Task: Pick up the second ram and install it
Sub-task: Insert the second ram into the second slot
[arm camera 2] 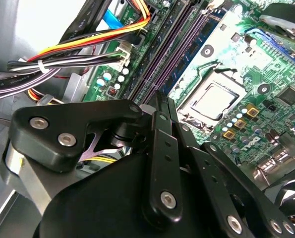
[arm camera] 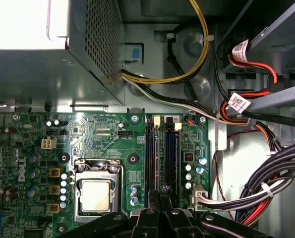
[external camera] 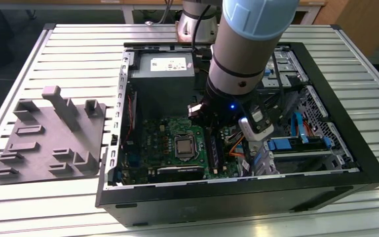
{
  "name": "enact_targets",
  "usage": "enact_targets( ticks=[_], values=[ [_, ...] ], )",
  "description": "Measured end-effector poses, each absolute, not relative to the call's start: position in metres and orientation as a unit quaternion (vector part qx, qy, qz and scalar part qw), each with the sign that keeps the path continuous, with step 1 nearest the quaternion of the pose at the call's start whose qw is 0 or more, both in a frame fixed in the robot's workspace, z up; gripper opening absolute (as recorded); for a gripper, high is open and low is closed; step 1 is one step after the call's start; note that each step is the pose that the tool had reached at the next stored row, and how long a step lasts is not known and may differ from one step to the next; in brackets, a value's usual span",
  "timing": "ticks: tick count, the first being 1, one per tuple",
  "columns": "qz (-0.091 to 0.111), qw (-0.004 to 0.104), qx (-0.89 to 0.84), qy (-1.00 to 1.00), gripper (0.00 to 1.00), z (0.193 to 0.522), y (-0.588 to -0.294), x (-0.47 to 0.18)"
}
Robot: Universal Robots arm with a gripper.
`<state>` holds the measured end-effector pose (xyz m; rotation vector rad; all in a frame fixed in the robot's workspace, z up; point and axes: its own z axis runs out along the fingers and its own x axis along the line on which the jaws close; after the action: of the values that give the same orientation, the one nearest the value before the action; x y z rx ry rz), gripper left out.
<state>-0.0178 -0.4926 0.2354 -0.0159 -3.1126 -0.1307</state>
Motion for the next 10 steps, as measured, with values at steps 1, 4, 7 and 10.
enact_targets(
  ticks=[1,4,7,10],
  values=[
    [-0.042,0.013,-0.005,-0.999,0.12,0.235,-0.4926,-0.0178],
    [-0.042,0.013,-0.005,-0.999,0.12,0.2342,-0.4926,-0.0178],
    [-0.042,0.013,-0.004,-0.999,0.12,0.2328,-0.4926,-0.0178],
    [-0.042,0.013,-0.004,-0.999,0.12,0.2325,-0.4926,-0.0177]
  ],
)
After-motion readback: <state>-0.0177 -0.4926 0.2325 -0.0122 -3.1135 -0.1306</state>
